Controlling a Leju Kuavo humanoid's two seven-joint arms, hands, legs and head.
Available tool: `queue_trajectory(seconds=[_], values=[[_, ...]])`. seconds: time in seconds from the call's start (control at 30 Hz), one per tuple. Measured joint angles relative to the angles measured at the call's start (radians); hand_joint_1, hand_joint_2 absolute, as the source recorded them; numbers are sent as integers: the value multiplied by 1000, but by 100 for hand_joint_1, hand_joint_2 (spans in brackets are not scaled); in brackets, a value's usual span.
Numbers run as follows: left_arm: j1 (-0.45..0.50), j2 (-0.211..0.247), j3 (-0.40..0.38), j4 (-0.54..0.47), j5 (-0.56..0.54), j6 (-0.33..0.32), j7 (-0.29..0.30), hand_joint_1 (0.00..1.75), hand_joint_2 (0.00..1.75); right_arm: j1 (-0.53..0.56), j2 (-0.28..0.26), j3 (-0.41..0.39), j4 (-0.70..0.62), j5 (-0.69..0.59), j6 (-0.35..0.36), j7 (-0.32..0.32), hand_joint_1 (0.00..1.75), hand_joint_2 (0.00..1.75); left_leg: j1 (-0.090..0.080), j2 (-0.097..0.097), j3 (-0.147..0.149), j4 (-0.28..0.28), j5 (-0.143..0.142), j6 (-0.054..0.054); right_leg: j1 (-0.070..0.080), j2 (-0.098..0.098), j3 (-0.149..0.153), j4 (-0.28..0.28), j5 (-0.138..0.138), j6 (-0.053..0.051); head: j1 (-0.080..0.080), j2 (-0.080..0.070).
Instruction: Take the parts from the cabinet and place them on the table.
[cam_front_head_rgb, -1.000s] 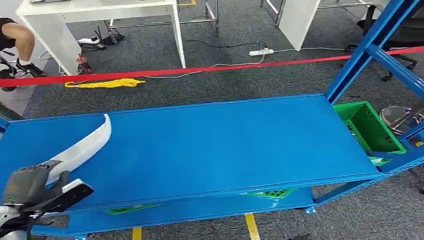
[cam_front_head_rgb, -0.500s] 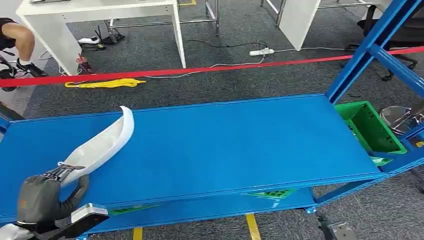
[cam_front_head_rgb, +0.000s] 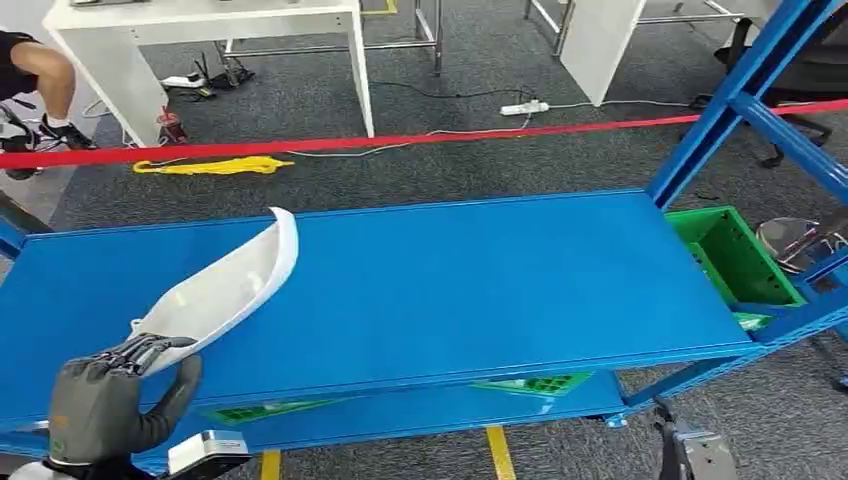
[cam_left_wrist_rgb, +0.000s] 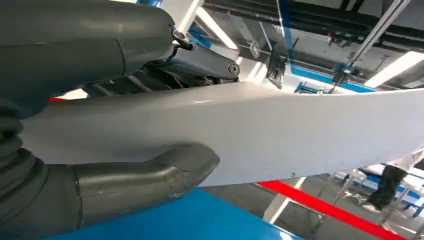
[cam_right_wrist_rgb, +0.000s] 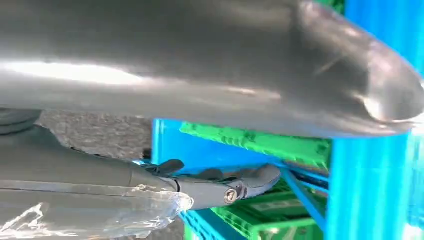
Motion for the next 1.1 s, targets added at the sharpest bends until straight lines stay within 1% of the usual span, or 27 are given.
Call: queue_trajectory(seconds=[0.03,0.07,0.13,0.17,0.2,0.27,0.3,0.33,0.37,0.4,0.47,0.5,0.53,0.57,0.63,0.67,0.7,0.77,0.8,0.83,0.87,0.9,0.93,0.97,1.0,1.03,1.1], values=[[1,0,-1,-4,-3,5,-1,175,175,3,2,3,-8,0,-2,-2,0,0,-2,-1,-1,2,3,-5,-1,7,-15,11,18,-26,-1,0],[5,0,-3,-7,-8,20,-7,175,175,6,4,4,-15,5,-15,-5,0,0,-4,-2,-3,7,7,-10,-4,7,-25,8,9,-36,-2,0],[28,1,-10,-9,-10,61,-15,175,175,16,9,12,-24,22,-60,-6,0,0,1,-4,-5,3,16,-21,-1,8,-34,19,13,-53,-2,0],[40,1,-12,-10,-10,80,-21,175,175,21,10,15,-29,23,-84,0,0,0,4,-2,-10,10,4,-25,-1,4,-49,18,21,-68,-3,0],[47,1,-16,-13,-7,95,-24,175,175,26,13,20,-35,18,-101,11,0,0,3,0,-27,44,-44,-23,1,4,-49,17,26,-77,-7,0],[53,3,-26,-19,10,123,-25,175,175,35,15,39,-51,7,-132,35,0,0,-3,0,-83,195,-155,-21,7,1,-73,18,45,-89,-10,0],[55,6,-31,-20,18,127,-25,175,175,40,16,47,-56,4,-137,41,0,0,-5,0,-105,269,-191,-19,11,-2,-84,18,53,-92,-9,0],[59,8,-38,-20,32,130,-25,175,175,44,16,56,-60,0,-140,46,0,0,-7,0,-113,316,-204,-15,16,-4,-96,19,61,-95,-9,0],[63,11,-44,-20,45,131,-24,175,175,47,17,61,-63,-1,-140,50,0,0,-10,0,-99,316,-191,-10,20,-5,-107,19,69,-96,-9,0],[65,13,-51,-20,59,132,-24,175,175,49,18,63,-66,-2,-139,49,0,0,-14,0,-66,277,-161,-2,24,-5,-117,19,77,-96,-9,0],[64,18,-63,-20,86,135,-26,175,175,48,18,66,-66,-2,-137,47,0,0,-23,0,44,117,-103,17,27,-4,-133,19,93,-91,-9,0],[64,20,-68,-20,96,136,-31,175,175,48,18,68,-67,0,-136,43,0,0,-29,-1,97,40,-112,26,27,-4,-137,19,99,-87,-9,0],[63,22,-75,-20,108,137,-40,175,175,50,18,71,-67,2,-136,40,0,0,-32,-1,117,-5,-119,26,33,-5,-143,20,105,-80,-8,0],[63,24,-84,-20,123,139,-49,175,175,51,18,71,-66,5,-135,34,0,0,-34,-1,109,-2,-111,22,30,-5,-141,16,117,-73,-7,0],[64,30,-98,-19,139,143,-63,175,175,48,21,72,-62,14,-135,23,0,0,-38,0,100,-5,-98,30,27,-5,-143,4,136,-62,-8,0],[61,32,-103,-19,145,144,-66,175,175,48,21,71,-60,17,-135,19,0,0,-29,3,93,-12,-85,36,26,-4,-150,7,134,-58,-11,0],[58,33,-108,-19,147,145,-68,175,175,48,21,72,-58,20,-135,16,0,0,-29,4,83,-12,-76,40,27,-7,-162,24,97,-53,-5,0],[58,35,-116,-19,151,148,-71,175,175,44,21,72,-52,26,-134,13,0,0,-29,5,62,-12,-57,48,25,-8,-198,158,-21,-44,2,0],[59,35,-117,-19,152,149,-72,175,175,41,21,72,-50,29,-130,13,0,0,-31,6,49,-11,-47,48,25,-8,-217,237,-63,-42,1,0],[61,37,-118,-18,155,154,-71,175,175,38,21,72,-45,39,-127,11,0,0,-32,7,36,-11,-38,49,26,-8,-224,290,-81,-41,2,0],[65,39,-118,-18,159,160,-71,175,175,34,21,74,-40,50,-123,8,0,0,-33,7,24,-10,-28,48,26,-8,-213,304,-72,-41,1,0],[70,41,-118,-18,164,166,-71,175,175,32,21,78,-35,58,-121,7,0,0,-33,7,13,-10,-20,47,26,-8,-183,278,-44,-43,2,0],[78,44,-117,-18,173,172,-71,175,175,27,21,83,-29,65,-121,5,0,0,-33,7,2,-9,-11,46,28,-8,-130,214,-5,-46,1,0],[86,48,-116,-19,180,176,-71,175,175,18,21,87,-22,68,-121,3,0,0,-33,7,-6,-9,-3,43,29,-8,-58,116,27,-52,2,0],[93,52,-116,-20,186,178,-72,175,175,10,21,90,-16,69,-121,2,0,0,-33,7,-11,-9,5,39,31,-8,0,21,11,-58,1,0],[97,55,-116,-20,189,178,-73,175,175,4,20,96,-10,69,-122,1,0,0,-37,7,-16,-7,12,32,35,-7,43,-34,-7,-61,1,0],[100,61,-116,-19,189,177,-75,175,175,-1,16,106,6,64,-128,1,0,0,-32,7,-20,-9,30,23,39,-7,26,-44,-6,-68,1,0]])
